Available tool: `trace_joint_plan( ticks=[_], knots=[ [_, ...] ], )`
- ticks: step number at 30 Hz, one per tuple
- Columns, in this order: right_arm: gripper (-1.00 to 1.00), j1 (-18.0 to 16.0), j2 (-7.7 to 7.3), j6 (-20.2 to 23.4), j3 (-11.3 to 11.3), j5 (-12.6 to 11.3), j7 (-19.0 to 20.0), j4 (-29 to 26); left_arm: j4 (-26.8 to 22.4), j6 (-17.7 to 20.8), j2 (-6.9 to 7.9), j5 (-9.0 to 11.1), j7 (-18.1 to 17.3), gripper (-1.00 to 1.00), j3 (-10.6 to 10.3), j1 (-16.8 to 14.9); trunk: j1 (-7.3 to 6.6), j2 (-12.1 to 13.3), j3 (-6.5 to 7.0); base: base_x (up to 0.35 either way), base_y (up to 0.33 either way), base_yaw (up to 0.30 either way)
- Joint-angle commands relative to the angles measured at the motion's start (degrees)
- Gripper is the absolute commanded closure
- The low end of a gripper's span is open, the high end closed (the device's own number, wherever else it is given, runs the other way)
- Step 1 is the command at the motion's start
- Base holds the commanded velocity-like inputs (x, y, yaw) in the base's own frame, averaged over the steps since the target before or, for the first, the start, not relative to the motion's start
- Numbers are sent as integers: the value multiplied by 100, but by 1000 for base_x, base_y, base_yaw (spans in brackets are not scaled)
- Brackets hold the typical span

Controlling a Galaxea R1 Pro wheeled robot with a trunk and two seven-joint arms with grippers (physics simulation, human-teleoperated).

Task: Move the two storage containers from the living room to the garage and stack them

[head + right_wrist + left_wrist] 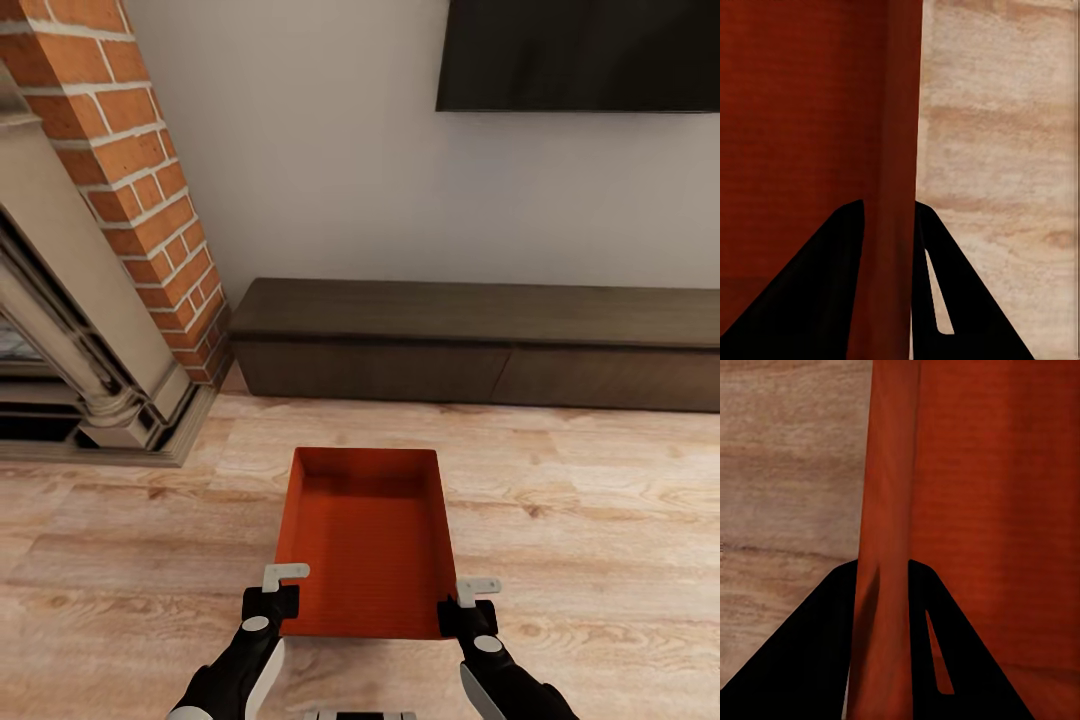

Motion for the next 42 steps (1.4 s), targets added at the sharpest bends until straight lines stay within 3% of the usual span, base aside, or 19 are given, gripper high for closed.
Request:
trace_joint_plan(
  ticks=[1, 42],
  knots=[
    [100, -12, -55, -265, -30, 34, 162, -32, 2, 33, 12, -64, 119, 100, 63, 4, -24, 40, 14, 0, 0, 0],
    [100, -12, -55, -262, -35, 27, 162, -34, 2, 25, 12, -49, 112, 100, 70, 4, -924, 1684, 750, 0, 0, 0]
  ],
)
